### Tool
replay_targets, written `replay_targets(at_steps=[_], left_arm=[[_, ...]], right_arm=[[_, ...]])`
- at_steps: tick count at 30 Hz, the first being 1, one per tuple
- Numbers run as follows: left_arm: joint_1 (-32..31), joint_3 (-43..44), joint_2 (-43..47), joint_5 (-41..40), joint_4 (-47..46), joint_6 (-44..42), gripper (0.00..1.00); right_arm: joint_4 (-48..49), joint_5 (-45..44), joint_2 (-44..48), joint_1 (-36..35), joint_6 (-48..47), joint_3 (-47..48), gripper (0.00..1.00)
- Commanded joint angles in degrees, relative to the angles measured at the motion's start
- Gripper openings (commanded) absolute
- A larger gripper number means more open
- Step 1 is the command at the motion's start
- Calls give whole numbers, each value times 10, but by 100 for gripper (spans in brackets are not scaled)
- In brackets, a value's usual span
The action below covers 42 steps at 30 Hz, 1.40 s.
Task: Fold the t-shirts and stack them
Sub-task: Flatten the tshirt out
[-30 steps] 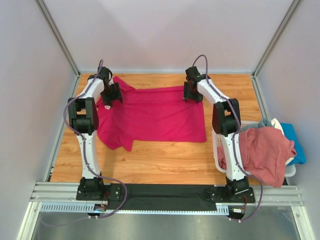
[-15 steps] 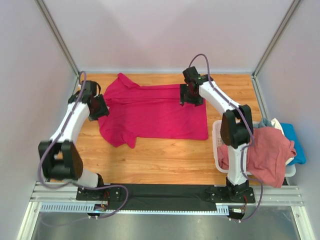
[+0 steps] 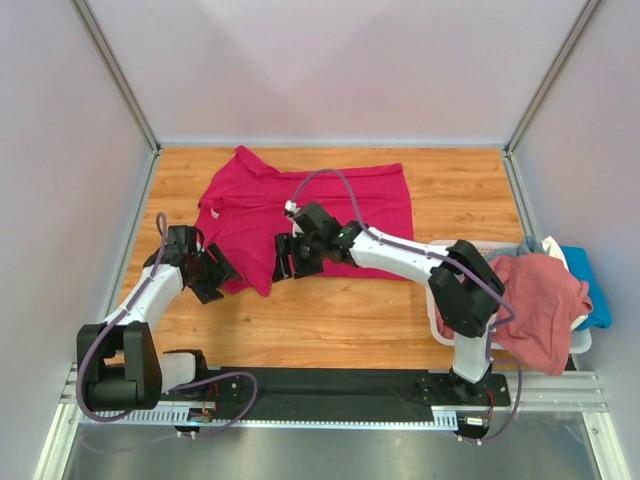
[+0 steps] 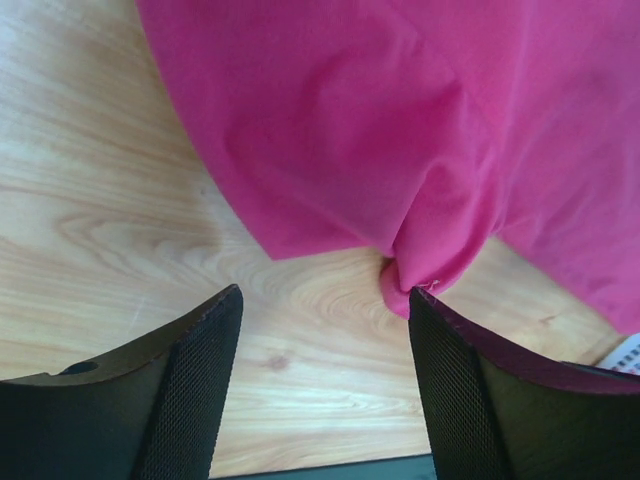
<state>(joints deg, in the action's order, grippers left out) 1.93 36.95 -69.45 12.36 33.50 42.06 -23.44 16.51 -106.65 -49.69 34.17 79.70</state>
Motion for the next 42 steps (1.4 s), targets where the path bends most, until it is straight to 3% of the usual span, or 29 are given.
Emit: replay_targets(at_steps=[1, 8, 18, 21, 25, 27, 30, 31, 32, 42], left_arm=[[13, -9, 9, 23, -81, 48, 74], [36, -21, -58, 30, -79, 54, 59], [38, -15, -41, -15, -49, 48, 58], [41, -9, -66, -17, -61, 41, 45], [52, 4, -97, 12, -77, 24, 25], [57, 10, -108, 23, -82, 21, 22], [61, 15, -104, 21, -79, 16, 10], [63, 17, -101, 21, -78, 14, 0], [64, 20, -97, 20, -66, 10, 0], [65, 81, 26, -89, 76, -72, 0]], right_arm=[[82, 20, -26, -22, 40, -7, 66], [119, 46, -91, -29, 100, -4, 56], [147, 41, -145, -32, 144, 1, 48], [132, 38, -168, -32, 149, 25, 39], [121, 33, -181, -33, 153, 37, 36], [117, 36, -184, -32, 155, 47, 33], [104, 47, -193, -31, 154, 62, 17], [100, 48, -192, -31, 152, 64, 10], [91, 51, -189, -30, 155, 64, 0], [-11, 214, -105, 13, 150, 60, 0]])
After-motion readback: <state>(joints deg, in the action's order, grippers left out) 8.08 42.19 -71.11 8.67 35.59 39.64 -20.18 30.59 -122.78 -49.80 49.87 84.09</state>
